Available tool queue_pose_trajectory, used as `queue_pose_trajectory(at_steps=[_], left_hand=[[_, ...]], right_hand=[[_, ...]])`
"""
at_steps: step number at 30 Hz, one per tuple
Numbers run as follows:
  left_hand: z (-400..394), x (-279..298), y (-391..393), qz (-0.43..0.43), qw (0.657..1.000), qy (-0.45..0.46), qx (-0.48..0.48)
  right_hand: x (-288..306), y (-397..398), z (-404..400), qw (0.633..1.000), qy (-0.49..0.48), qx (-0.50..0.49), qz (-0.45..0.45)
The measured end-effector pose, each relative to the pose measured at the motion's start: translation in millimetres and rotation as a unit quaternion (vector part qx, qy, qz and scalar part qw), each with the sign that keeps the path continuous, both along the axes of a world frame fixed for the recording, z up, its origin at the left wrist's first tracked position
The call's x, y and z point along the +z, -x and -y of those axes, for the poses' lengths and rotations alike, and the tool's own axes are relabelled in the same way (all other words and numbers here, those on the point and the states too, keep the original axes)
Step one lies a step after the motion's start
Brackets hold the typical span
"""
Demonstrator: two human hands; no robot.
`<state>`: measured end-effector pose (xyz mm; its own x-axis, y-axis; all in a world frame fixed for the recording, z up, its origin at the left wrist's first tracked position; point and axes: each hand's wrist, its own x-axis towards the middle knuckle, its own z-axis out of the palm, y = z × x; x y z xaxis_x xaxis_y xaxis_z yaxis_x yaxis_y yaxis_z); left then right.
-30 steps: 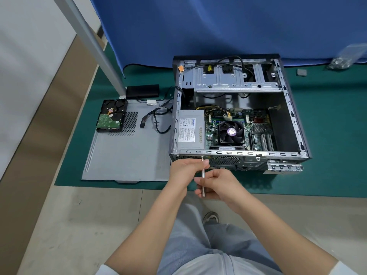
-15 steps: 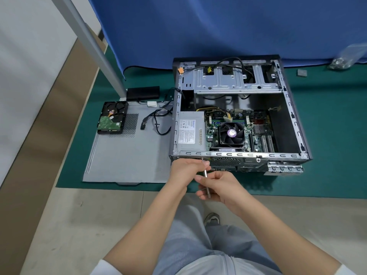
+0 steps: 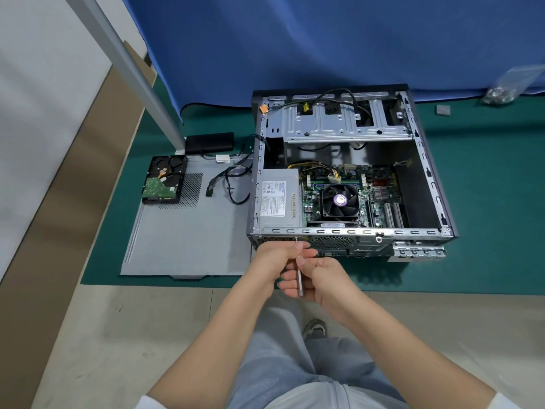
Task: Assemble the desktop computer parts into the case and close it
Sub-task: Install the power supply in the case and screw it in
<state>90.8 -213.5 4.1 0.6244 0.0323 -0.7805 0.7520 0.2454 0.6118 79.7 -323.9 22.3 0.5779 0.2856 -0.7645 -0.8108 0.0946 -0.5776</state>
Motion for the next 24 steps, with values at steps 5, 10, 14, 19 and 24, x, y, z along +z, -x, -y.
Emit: queue_pose_trajectory(at_steps=[5, 10, 14, 19, 24], left_hand=[[5, 2, -7, -0.006, 0.995, -0.098, 0.01], [4, 0, -7, 0.027, 0.976, -0.212, -0.046], [5, 0, -6, 0.035, 0.978, -0.205, -0.037], [7, 1, -5, 0.033, 0.97, -0.236, -0.047], [9, 2, -3, 0.067, 0.958, -0.272, -0.064]], right_hand=[[-8, 1, 10, 0.997, 0.061, 0.008, 0.049], [-14, 2, 5, 0.996, 0.07, -0.013, 0.059], [-16, 0, 5, 0.998, 0.054, -0.021, 0.026], [-18, -2, 6, 0.999, -0.004, -0.034, -0.013], [-18, -1, 9, 0.997, -0.055, -0.037, -0.037]])
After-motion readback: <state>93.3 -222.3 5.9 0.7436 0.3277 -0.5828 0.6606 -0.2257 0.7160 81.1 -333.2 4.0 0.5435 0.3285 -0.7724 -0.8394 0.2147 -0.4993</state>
